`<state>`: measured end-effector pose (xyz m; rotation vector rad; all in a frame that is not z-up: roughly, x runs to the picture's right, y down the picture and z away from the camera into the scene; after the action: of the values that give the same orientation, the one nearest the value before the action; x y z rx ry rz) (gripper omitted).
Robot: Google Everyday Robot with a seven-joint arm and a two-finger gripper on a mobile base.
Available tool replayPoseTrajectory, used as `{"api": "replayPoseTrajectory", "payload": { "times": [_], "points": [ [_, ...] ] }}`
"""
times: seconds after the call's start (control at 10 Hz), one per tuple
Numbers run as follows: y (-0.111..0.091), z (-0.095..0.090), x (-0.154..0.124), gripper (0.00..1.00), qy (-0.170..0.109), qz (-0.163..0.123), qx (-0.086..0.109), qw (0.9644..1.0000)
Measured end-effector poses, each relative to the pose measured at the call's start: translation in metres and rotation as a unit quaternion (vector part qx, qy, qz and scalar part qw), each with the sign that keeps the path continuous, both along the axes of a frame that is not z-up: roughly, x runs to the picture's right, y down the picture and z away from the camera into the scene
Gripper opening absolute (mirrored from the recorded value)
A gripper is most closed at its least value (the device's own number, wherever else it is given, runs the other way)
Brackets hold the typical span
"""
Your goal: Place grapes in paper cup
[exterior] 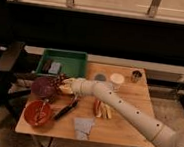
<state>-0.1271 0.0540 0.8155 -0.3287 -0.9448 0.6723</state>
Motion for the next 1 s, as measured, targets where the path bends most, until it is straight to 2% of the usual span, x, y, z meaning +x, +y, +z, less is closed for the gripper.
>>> {"api": "replayPoseTrajectory", "payload": {
  "times": [0.3,0.6,0.7,1.0],
  "points": [
    [-0.001,-0.007,0.047,0.00,0.047,0.035,0.005,0.9983],
    [-0.003,-0.020,0.110,0.00,0.098,0.073,0.003,0.9926],
    [-0.003,-0.024,0.124,0.00,0.111,0.081,-0.002,0.9905],
    [0.006,-0.041,0.180,0.00,0.165,0.105,-0.049,0.9795]
  ]
}}
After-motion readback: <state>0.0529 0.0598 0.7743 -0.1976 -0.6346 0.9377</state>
